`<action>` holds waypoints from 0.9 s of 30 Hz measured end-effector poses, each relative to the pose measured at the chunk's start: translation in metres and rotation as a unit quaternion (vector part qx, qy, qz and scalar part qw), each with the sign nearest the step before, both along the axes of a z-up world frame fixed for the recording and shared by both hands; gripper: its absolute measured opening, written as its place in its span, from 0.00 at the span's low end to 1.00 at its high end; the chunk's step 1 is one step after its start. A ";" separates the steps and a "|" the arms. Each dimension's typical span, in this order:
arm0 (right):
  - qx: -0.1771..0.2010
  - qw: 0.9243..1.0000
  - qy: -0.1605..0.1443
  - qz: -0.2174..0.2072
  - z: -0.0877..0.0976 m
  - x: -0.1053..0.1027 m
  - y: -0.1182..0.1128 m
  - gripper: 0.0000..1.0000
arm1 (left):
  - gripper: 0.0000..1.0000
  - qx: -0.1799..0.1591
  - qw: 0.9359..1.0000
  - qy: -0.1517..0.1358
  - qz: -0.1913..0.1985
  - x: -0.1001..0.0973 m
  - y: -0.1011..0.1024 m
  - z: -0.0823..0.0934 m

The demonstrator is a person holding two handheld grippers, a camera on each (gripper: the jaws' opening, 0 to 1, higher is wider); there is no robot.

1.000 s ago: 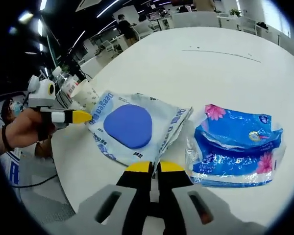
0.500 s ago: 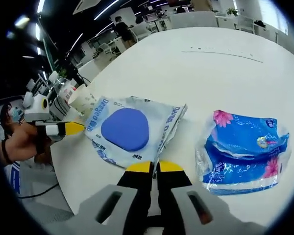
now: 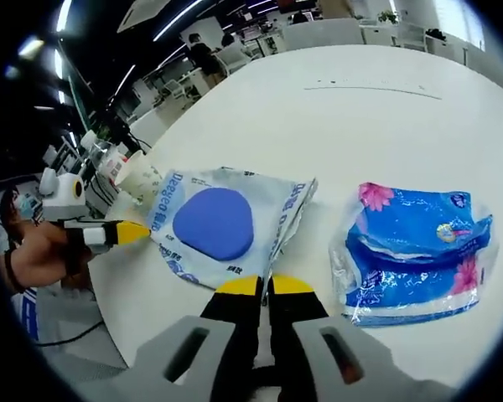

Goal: Arrange the tabletop items into an orderly group along one side of the table until the central work area is clear of visible clutter.

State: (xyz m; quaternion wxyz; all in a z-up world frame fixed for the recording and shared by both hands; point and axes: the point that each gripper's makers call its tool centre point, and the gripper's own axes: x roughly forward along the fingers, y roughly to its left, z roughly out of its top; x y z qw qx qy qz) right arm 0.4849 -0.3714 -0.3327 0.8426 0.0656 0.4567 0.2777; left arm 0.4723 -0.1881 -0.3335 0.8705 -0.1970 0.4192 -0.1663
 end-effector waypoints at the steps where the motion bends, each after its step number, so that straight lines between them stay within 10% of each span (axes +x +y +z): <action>1: 0.000 1.000 0.000 0.000 0.000 0.000 0.000 0.00 | 0.01 -0.001 1.000 0.000 0.001 0.001 0.000 0.000; 15: 0.002 0.999 -0.032 -0.008 0.019 0.000 -0.014 0.21 | 0.06 -0.002 1.000 -0.003 0.006 -0.003 0.009 0.005; 27: -0.023 0.998 -0.055 -0.001 0.034 -0.019 -0.051 0.18 | 0.12 0.005 0.999 -0.023 -0.024 -0.029 0.023 0.019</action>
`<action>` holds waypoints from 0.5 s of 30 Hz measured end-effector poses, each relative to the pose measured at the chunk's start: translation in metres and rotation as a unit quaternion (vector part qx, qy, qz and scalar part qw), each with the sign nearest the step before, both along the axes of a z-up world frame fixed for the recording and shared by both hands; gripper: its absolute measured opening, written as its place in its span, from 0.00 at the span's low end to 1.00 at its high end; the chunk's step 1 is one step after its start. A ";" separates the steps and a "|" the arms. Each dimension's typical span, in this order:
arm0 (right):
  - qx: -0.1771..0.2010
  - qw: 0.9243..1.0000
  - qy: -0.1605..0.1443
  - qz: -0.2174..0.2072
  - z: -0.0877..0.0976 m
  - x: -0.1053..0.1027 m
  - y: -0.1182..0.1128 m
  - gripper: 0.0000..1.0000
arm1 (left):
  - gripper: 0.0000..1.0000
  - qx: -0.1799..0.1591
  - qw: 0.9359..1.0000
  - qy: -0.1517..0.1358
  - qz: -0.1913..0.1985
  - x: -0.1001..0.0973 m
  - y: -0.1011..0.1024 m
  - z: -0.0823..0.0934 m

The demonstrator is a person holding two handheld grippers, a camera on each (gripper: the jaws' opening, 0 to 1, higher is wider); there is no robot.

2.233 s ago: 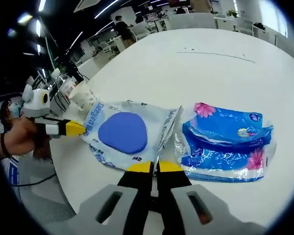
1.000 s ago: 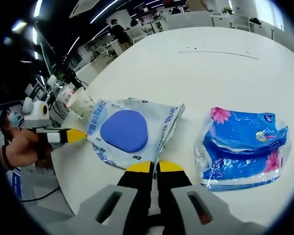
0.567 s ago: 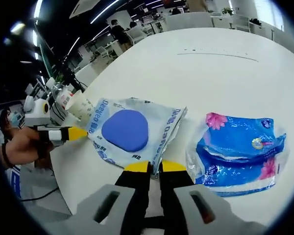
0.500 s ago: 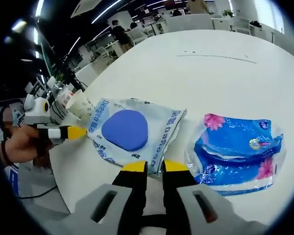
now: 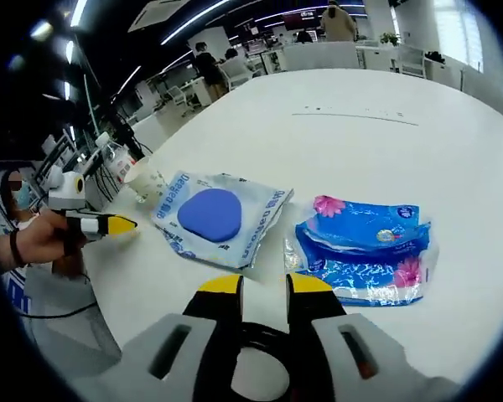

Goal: Arrange the tabletop items into an orderly group along one side of the table until the central work area is clear of visible clutter.

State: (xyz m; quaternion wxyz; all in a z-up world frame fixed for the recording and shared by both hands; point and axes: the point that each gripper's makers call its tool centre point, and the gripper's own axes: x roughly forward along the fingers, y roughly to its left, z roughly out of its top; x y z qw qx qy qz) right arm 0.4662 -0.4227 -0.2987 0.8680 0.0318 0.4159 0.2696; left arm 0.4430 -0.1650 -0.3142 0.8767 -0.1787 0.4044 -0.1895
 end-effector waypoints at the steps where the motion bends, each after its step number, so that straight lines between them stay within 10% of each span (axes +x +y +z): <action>1: -0.001 1.000 -0.001 0.000 0.000 -0.001 -0.003 0.18 | 0.13 0.001 1.000 -0.002 -0.005 -0.002 0.000 0.001; 15: -0.022 1.000 0.013 0.014 -0.002 -0.035 -0.028 0.30 | 0.24 0.015 0.998 -0.027 -0.049 -0.038 0.003 0.019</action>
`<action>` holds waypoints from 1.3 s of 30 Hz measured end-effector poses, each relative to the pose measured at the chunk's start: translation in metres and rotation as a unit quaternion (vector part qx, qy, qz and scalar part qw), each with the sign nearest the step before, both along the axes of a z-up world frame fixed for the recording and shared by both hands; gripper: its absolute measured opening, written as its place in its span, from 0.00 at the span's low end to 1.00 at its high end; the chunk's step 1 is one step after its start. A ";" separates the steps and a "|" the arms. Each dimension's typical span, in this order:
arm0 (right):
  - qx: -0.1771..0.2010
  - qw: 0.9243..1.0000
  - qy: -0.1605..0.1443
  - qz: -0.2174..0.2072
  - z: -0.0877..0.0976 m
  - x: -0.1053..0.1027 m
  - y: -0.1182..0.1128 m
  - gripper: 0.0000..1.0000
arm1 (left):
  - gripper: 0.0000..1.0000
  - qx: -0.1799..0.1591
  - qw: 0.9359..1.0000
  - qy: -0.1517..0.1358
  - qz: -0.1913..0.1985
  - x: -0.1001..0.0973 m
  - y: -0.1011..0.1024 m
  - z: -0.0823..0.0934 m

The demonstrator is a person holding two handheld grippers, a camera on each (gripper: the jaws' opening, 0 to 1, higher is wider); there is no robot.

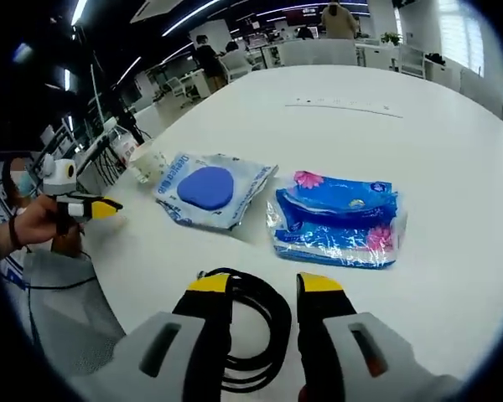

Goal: Arrange the tabletop items into an orderly group along one side of the table until the central work area is clear of visible clutter.

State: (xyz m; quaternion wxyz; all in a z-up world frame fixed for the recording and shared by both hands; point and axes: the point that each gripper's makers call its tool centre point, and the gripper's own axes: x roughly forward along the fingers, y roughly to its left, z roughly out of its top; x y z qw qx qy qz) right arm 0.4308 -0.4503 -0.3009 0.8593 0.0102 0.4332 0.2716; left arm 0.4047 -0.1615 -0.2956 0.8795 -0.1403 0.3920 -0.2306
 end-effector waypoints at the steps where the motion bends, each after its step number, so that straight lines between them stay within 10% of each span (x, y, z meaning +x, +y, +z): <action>1: -0.001 1.000 0.001 0.003 -0.001 -0.002 0.000 0.30 | 0.24 0.007 1.000 -0.003 -0.006 -0.002 0.001 0.000; 39: -0.032 0.999 0.015 -0.020 -0.016 -0.010 -0.009 0.01 | 0.29 0.015 0.999 -0.035 0.011 -0.044 0.021 0.018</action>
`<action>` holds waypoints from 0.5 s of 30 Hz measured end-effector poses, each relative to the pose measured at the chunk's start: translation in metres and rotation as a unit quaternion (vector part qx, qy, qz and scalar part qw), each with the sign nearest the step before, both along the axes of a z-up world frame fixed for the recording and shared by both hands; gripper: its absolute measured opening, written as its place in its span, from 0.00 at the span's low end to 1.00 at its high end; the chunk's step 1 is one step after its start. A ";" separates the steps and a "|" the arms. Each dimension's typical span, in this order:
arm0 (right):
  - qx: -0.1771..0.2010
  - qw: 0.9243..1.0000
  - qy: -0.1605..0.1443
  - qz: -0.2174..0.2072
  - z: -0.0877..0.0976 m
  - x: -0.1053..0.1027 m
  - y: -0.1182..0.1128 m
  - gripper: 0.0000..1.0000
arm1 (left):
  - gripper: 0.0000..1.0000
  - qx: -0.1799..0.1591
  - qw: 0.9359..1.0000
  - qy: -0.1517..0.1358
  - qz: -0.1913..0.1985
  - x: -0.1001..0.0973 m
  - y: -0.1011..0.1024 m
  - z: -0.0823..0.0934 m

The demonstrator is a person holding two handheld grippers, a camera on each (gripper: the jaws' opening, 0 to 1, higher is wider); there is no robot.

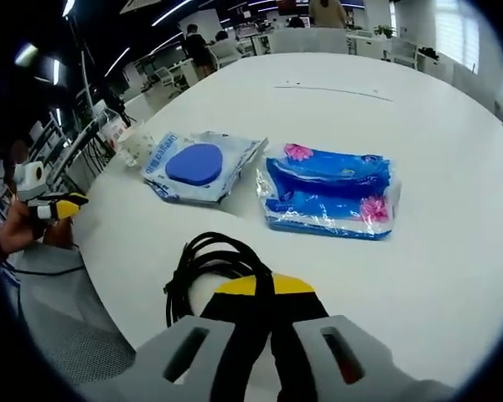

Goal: Arrange the tabletop items into an orderly group along one side of the table until the central work area is clear of visible clutter.

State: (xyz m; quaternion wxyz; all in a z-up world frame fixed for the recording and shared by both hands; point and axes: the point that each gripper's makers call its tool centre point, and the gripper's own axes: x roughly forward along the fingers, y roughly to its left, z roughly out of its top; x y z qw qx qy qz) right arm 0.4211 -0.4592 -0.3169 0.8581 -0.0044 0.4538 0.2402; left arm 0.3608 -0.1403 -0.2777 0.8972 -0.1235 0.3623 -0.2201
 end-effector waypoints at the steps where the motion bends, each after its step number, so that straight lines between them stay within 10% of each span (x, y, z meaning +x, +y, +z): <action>1: 0.000 1.000 0.000 0.001 0.000 0.001 0.001 0.01 | 0.30 0.000 1.000 0.000 0.001 -0.001 0.001 0.000; 15: 0.000 1.000 -0.008 0.022 0.008 0.021 0.018 0.01 | 0.29 -0.008 1.000 0.000 0.019 -0.008 0.011 0.000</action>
